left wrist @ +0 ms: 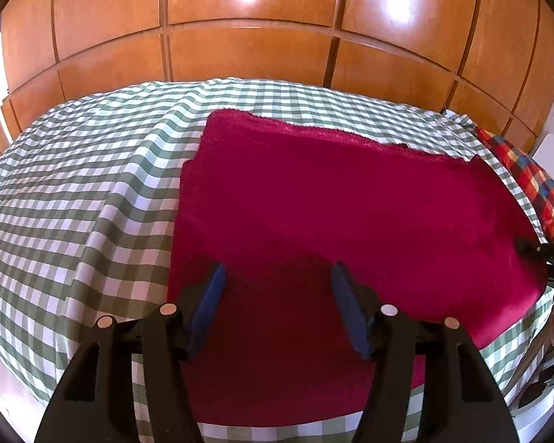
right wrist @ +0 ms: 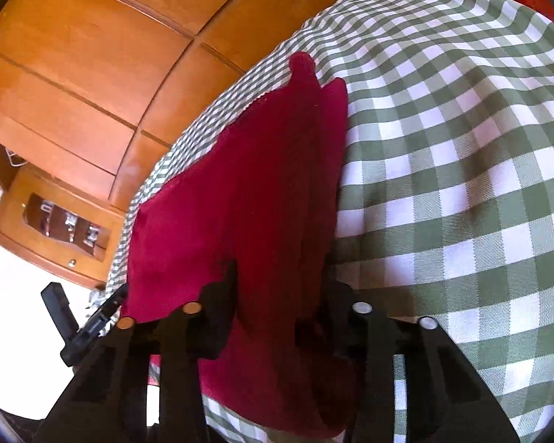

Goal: Fold small clothes
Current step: 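Grasp the maroon sweater edge with the right tool and lift it up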

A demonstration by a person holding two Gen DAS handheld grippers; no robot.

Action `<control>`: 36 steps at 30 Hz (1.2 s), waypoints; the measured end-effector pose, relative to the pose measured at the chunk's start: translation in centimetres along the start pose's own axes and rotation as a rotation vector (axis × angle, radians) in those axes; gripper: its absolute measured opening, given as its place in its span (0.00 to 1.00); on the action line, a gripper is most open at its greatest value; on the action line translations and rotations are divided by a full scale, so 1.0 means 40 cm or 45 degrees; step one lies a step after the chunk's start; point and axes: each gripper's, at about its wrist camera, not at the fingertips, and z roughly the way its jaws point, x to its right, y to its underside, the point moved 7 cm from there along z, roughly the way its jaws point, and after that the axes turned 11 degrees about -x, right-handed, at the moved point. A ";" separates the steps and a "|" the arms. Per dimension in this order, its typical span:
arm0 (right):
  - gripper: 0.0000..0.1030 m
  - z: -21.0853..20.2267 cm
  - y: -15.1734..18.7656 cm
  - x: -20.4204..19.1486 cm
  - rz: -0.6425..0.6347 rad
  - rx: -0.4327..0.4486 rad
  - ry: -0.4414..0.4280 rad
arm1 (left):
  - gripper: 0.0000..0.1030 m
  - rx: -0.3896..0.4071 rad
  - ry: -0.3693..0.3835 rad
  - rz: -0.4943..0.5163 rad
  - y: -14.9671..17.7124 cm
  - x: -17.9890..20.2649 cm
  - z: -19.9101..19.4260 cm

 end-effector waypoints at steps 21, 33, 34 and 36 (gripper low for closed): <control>0.29 -0.023 -0.042 -0.287 -0.220 0.058 0.160 | 0.51 0.023 -0.049 0.042 -0.005 0.000 -0.001; 0.27 0.019 -0.053 -0.452 -0.318 0.062 0.188 | 0.47 0.023 0.014 0.030 -0.005 -0.012 -0.003; 0.27 0.027 -0.053 -0.474 -0.336 0.057 0.180 | 0.47 0.021 0.017 0.030 -0.004 -0.011 -0.002; 0.27 0.048 -0.052 -0.513 -0.369 0.040 0.171 | 0.47 0.017 0.030 0.026 -0.005 -0.013 0.003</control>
